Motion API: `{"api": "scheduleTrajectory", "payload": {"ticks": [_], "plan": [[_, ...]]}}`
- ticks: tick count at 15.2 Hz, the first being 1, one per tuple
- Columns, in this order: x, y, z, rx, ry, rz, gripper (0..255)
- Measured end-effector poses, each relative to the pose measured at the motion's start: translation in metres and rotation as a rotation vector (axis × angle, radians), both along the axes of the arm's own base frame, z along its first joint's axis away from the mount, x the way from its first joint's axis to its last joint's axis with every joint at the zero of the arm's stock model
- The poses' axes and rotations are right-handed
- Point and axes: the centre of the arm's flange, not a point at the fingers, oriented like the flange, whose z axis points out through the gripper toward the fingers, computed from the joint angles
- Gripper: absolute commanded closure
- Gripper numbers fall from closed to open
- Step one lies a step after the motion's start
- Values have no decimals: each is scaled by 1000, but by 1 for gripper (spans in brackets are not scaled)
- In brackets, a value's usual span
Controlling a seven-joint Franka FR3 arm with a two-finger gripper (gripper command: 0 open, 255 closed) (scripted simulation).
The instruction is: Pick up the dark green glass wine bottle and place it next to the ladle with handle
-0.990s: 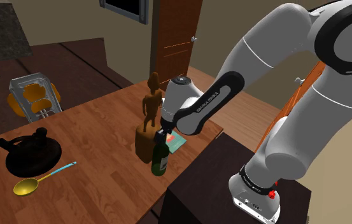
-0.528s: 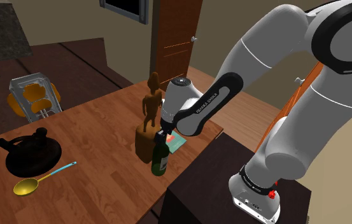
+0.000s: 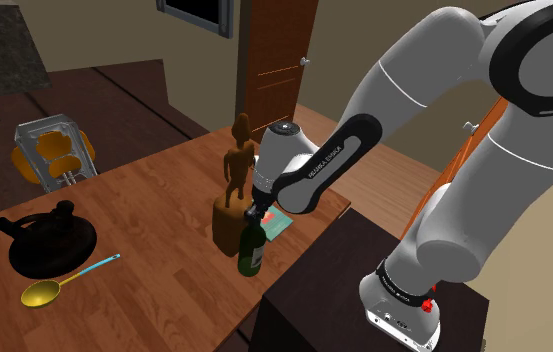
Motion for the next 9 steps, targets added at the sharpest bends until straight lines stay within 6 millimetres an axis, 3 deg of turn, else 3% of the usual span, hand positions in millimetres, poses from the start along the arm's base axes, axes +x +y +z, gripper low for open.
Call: {"api": "scheduleTrajectory", "payload": {"ticks": [4,9], "plan": [[0,0,2,0,0,0,255],[-1,0,26,0,0,0,255]]}}
